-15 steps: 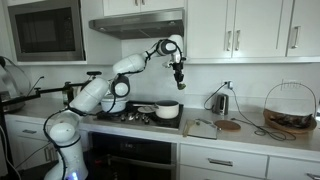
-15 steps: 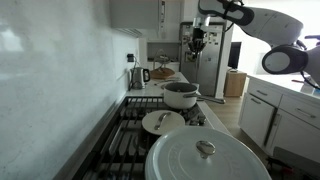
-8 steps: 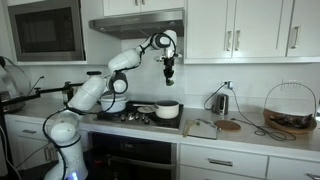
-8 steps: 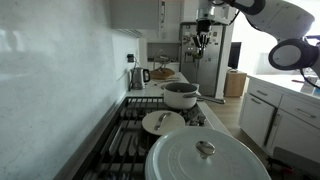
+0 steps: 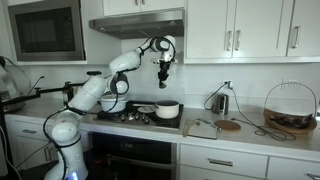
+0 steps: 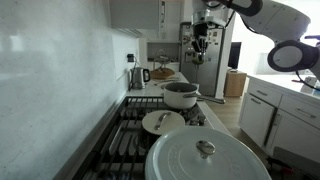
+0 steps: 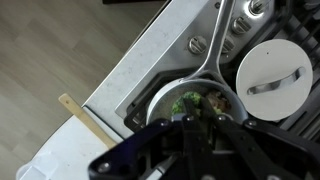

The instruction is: Put the piece of broccoli in the cream pot

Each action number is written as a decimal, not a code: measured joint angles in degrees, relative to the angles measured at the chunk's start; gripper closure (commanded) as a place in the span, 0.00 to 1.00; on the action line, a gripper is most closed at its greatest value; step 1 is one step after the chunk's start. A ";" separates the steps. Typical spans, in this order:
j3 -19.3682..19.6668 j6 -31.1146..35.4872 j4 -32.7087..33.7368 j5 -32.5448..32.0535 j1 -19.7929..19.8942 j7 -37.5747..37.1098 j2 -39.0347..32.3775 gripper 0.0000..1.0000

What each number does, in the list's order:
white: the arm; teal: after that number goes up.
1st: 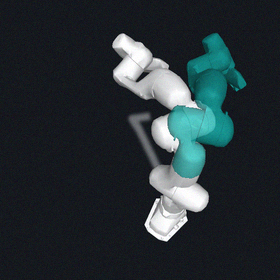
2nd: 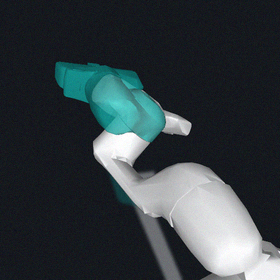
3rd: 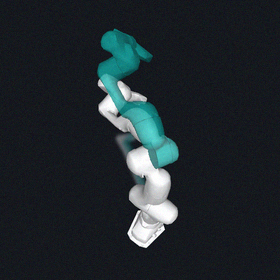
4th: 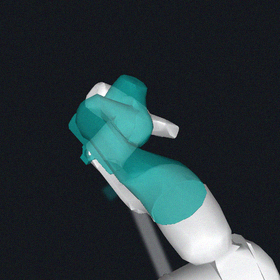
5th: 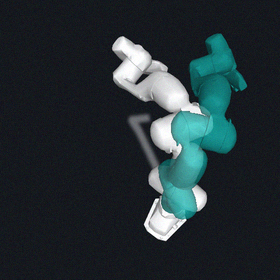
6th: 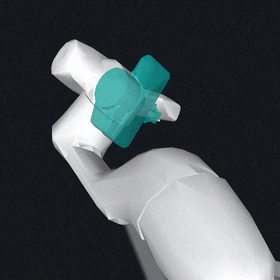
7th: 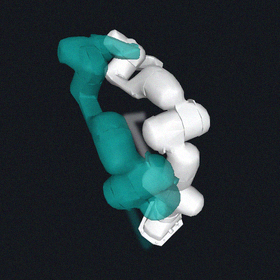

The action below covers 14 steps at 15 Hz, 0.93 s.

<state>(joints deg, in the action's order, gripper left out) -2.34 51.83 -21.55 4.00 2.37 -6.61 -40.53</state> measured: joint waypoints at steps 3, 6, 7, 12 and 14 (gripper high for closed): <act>-0.13 -0.87 0.00 0.01 -1.45 -0.01 -2.27 0.97; -0.16 -1.17 0.00 0.02 -2.88 -0.03 -4.76 0.97; -0.16 -1.16 0.02 0.02 -3.32 -0.03 -5.58 0.97; -0.16 -0.97 0.05 -0.01 -4.77 -0.04 -9.06 0.97; -0.15 -0.42 0.07 -0.11 -4.93 -0.04 -10.18 0.97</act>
<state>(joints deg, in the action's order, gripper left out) -2.49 51.41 -21.48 3.88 -2.56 -6.64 -50.71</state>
